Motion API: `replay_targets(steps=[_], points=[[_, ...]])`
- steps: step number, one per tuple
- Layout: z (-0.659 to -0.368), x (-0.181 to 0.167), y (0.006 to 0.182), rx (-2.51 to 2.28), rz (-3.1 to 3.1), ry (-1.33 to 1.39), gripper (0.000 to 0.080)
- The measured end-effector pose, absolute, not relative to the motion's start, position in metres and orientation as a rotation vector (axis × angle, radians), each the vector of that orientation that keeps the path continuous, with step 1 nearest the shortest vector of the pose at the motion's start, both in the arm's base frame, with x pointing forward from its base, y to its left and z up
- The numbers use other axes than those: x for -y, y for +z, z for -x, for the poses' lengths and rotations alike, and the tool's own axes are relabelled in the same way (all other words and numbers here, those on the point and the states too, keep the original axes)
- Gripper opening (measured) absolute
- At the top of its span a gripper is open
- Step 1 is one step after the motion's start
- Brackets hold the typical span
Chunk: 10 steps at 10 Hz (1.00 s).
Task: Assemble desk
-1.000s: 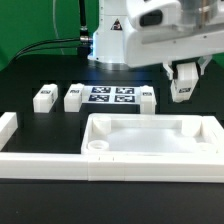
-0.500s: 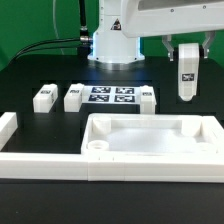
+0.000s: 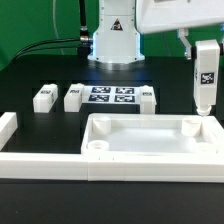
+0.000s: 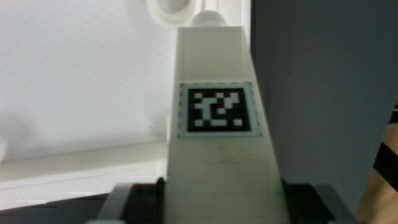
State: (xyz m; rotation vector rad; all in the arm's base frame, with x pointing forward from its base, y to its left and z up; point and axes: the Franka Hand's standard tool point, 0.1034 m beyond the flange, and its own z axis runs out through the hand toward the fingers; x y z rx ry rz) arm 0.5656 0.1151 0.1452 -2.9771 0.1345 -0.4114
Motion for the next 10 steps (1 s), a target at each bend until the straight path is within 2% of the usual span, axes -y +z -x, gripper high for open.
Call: replay_targets(steps=[2, 3, 5, 10], points=[[-0.567, -0.116, 0.144, -0.112, 2.982, -0.399, 0.0289], [-0.574, -0.116, 0.138, 0.022, 2.991, -0.448, 0.0289], [-0.613, -0.104, 0.144, 0.191, 2.994, -0.503, 0.0289], [-0.616, -0.108, 0.14, 0.234, 2.98, -0.601, 0.0289]])
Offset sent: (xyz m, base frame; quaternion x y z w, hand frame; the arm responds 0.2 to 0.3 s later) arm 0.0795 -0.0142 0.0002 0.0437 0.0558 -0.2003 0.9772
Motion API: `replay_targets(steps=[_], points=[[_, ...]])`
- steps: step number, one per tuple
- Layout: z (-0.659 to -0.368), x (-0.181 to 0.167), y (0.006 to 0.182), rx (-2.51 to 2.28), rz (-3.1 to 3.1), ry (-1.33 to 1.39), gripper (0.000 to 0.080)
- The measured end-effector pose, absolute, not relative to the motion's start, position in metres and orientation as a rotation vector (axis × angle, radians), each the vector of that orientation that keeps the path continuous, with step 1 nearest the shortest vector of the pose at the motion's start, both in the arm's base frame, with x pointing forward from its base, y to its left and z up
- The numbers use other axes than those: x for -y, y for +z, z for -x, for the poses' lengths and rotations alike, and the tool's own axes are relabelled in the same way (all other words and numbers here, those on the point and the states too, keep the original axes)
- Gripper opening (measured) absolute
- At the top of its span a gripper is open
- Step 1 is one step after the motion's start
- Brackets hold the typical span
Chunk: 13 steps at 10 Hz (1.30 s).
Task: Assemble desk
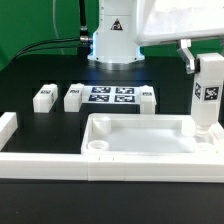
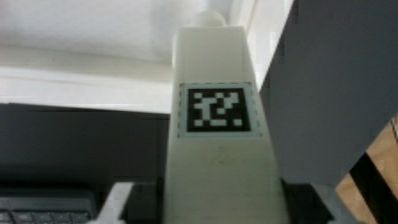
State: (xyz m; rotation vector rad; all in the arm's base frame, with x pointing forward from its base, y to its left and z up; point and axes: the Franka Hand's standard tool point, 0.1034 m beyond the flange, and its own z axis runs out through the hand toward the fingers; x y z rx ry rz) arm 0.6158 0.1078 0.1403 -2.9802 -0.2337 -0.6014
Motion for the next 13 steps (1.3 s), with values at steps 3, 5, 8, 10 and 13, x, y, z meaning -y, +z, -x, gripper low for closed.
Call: replay_targets(steps=[3, 5, 8, 10, 13], points=[[-0.64, -0.106, 0.138, 0.348, 2.984, -0.568, 0.0289], [-0.648, -0.105, 0.136, 0.379, 2.981, -0.579, 0.0289], [-0.646, -0.106, 0.133, 0.384, 2.982, -0.572, 0.0289], [-0.644, -0.11, 0.13, 0.387, 2.981, -0.563, 0.0289], [-0.641, -0.112, 0.128, 0.395, 2.98, -0.559, 0.0289]])
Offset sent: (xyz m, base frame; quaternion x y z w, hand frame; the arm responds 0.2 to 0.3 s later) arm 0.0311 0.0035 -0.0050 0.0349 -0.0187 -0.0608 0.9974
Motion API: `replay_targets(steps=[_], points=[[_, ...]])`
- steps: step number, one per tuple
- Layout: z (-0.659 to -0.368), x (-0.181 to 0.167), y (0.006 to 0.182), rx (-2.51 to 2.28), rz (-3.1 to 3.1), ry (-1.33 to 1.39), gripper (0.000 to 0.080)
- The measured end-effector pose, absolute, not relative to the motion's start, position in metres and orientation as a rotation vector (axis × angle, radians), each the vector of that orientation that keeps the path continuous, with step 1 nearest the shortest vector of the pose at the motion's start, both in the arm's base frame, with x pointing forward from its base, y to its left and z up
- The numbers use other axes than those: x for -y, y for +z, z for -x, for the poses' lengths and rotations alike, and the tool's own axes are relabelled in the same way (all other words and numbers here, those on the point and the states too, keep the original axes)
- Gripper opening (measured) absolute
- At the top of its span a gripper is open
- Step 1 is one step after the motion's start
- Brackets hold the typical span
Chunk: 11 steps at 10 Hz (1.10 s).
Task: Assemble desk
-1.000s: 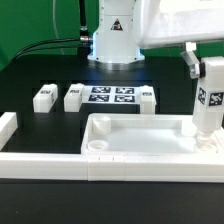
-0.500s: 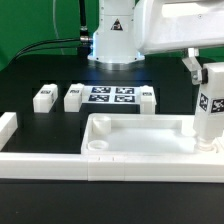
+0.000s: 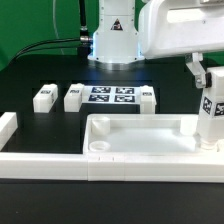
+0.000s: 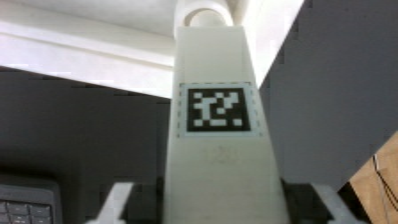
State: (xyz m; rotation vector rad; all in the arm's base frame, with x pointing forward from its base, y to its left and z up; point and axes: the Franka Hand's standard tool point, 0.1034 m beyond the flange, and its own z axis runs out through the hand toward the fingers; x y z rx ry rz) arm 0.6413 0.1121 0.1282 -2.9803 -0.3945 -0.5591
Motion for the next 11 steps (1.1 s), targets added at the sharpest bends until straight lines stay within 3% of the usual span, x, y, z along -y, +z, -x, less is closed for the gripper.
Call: replay_targets(steps=[11], points=[[-0.6419, -0.1112, 0.1218, 0.391, 2.977, -0.592, 0.0289]])
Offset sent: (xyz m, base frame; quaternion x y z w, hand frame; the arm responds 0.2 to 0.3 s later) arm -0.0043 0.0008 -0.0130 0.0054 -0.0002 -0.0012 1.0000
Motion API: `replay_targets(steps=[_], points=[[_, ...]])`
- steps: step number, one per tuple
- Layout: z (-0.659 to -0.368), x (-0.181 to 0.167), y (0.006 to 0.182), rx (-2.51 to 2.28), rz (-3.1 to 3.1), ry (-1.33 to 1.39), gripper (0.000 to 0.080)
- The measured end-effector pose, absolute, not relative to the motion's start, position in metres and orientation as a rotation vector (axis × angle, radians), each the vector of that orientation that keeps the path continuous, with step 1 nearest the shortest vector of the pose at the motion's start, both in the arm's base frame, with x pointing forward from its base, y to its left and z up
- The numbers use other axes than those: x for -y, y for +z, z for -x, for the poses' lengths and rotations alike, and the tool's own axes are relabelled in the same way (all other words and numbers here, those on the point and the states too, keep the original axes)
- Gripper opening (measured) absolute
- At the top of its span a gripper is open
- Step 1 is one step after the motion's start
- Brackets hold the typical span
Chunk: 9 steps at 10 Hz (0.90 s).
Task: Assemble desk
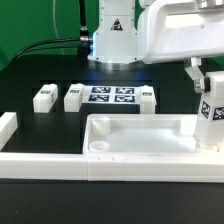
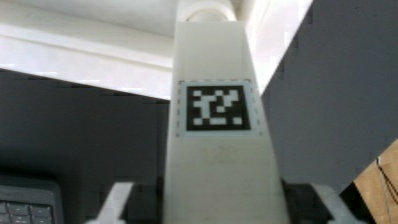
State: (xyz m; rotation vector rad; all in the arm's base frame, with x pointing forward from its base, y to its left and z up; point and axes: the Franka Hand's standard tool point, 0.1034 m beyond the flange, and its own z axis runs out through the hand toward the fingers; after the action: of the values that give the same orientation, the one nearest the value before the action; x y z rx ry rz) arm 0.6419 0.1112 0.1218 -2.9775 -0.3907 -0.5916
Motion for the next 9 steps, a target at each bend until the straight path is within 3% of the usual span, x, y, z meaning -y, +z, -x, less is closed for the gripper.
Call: replay_targets(steps=[2, 3, 4, 6, 9], points=[[-0.642, -0.112, 0.122, 0.392, 2.977, -0.593, 0.0543], [-0.641, -0.113, 0.121, 0.394, 2.976, -0.601, 0.0543], [-0.641, -0.112, 0.122, 0.392, 2.977, -0.602, 0.0627], [-0.645, -0.108, 0.13, 0.387, 2.979, -0.607, 0.0643], [-0.66, -0.104, 0.157, 0.389, 2.984, -0.566, 0.0649]])
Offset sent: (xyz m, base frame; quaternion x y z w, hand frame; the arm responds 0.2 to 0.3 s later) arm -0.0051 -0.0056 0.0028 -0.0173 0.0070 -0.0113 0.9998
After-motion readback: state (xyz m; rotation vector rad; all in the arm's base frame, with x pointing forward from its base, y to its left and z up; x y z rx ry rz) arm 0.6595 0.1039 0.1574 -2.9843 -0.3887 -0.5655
